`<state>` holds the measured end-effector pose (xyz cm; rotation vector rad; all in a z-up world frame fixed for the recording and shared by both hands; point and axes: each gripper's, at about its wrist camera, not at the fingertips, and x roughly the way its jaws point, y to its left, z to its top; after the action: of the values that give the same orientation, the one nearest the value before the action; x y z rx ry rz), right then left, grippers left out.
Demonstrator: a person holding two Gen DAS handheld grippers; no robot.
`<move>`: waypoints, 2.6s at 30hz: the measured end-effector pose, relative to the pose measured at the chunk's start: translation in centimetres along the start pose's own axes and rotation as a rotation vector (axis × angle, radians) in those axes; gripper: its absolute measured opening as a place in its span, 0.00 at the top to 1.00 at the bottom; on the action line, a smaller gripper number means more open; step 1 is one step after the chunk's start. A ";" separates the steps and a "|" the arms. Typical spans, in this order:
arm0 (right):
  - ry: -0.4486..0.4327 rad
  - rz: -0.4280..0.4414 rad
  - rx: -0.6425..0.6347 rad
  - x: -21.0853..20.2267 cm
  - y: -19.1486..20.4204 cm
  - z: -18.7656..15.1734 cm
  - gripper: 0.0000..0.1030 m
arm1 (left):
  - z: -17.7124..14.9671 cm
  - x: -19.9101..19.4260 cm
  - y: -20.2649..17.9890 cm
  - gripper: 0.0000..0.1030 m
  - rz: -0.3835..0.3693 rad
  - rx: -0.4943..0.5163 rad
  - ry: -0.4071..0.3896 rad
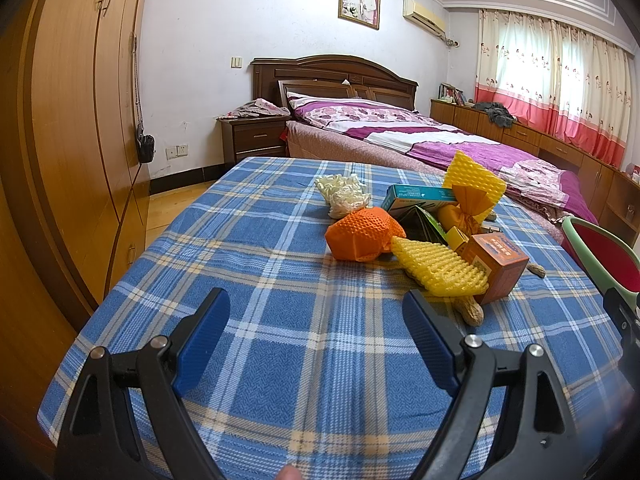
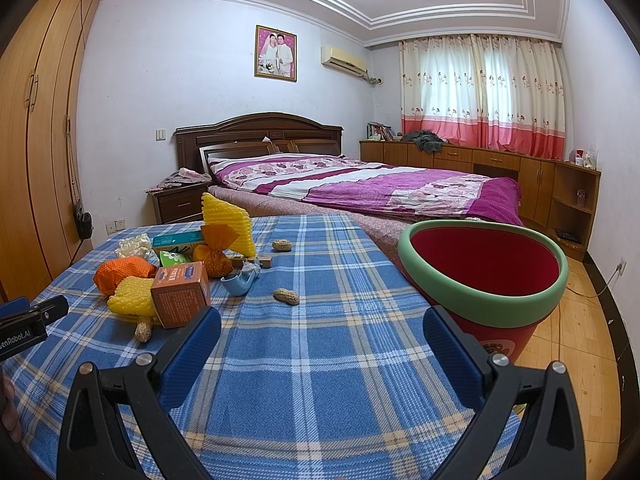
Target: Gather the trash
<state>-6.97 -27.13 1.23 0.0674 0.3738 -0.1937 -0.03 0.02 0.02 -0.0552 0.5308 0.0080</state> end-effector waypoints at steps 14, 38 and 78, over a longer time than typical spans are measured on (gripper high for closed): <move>0.000 0.000 -0.001 0.0 0.0 0.0 0.00 | 0.0 0.0 0.0 0.14 -0.001 -0.001 0.001; 0.081 0.031 0.020 0.9 -0.6 0.7 0.00 | 1.6 1.7 1.1 0.14 -0.032 -0.050 0.085; 0.259 0.044 0.049 4.3 0.0 5.9 0.00 | 6.2 13.6 -2.4 0.40 -0.185 0.015 0.415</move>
<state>-0.95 -28.44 5.12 0.1497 0.6252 -0.1506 14.91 -2.15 -1.36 -0.0921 0.9391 -0.1914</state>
